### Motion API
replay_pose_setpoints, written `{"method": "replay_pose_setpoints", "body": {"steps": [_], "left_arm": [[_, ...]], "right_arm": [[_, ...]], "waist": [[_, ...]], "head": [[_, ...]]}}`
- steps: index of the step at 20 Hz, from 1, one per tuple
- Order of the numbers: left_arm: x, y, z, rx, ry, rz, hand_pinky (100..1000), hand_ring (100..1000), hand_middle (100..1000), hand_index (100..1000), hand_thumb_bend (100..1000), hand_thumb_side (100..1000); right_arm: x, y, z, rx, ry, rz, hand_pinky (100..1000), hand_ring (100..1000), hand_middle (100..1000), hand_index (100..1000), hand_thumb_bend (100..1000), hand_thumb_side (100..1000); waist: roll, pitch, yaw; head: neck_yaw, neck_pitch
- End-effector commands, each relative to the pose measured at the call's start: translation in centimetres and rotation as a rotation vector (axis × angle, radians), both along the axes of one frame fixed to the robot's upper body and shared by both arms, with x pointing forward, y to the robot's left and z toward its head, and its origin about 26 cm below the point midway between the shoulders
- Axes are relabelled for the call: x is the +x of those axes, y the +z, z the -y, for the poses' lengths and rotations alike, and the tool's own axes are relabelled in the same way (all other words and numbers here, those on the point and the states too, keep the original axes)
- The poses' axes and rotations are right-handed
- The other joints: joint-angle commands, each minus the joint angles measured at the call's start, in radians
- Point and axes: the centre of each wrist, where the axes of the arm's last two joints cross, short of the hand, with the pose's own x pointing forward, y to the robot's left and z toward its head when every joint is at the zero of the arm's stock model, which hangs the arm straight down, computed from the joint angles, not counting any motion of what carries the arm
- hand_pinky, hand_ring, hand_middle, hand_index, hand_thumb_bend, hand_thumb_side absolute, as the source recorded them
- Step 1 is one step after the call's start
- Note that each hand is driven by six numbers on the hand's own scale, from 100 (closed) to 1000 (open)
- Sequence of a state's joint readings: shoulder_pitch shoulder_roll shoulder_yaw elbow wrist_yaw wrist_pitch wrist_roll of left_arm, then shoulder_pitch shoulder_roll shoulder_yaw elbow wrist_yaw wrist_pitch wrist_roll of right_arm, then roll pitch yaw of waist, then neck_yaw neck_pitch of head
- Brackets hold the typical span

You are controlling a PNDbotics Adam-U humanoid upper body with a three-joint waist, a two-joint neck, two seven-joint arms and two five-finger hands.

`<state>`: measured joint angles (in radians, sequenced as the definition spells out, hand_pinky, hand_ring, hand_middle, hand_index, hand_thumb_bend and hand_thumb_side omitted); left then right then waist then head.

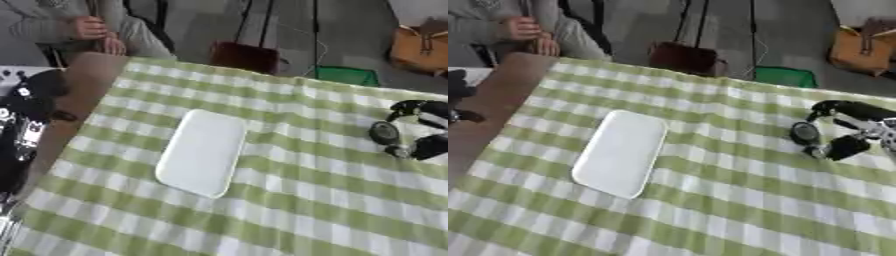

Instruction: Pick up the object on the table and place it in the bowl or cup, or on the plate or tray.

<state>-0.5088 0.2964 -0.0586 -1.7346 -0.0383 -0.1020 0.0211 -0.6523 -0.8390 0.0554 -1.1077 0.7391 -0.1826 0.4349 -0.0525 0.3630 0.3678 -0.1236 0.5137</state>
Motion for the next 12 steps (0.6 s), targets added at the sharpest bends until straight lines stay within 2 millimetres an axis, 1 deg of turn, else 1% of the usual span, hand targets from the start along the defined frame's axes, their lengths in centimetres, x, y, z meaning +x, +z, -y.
{"method": "replay_pose_setpoints", "body": {"steps": [1, 8, 12], "left_arm": [[-0.29, 0.95, 0.14, 0.003, -0.013, 0.034, 613, 823, 853, 780, 480, 787], [-0.30, 0.97, 0.16, 0.002, -0.015, 0.035, 614, 824, 852, 780, 478, 788], [-0.30, 0.91, 0.16, 0.002, -0.016, 0.032, 614, 824, 852, 780, 474, 792]], "right_arm": [[-0.22, 1.82, 0.53, -0.024, -0.018, 0.054, 928, 915, 957, 855, 434, 383], [-0.27, 2.09, 0.60, -0.032, -0.026, 0.072, 928, 915, 956, 854, 431, 389], [-0.21, 1.70, 0.61, -0.024, -0.010, 0.028, 934, 917, 956, 851, 414, 413]], "waist": [[0.006, -0.016, 0.002], [0.009, -0.014, 0.005], [0.007, -0.015, 0.004]], "head": [[-0.004, -0.013], [-0.011, -0.017], [-0.014, -0.016]]}}
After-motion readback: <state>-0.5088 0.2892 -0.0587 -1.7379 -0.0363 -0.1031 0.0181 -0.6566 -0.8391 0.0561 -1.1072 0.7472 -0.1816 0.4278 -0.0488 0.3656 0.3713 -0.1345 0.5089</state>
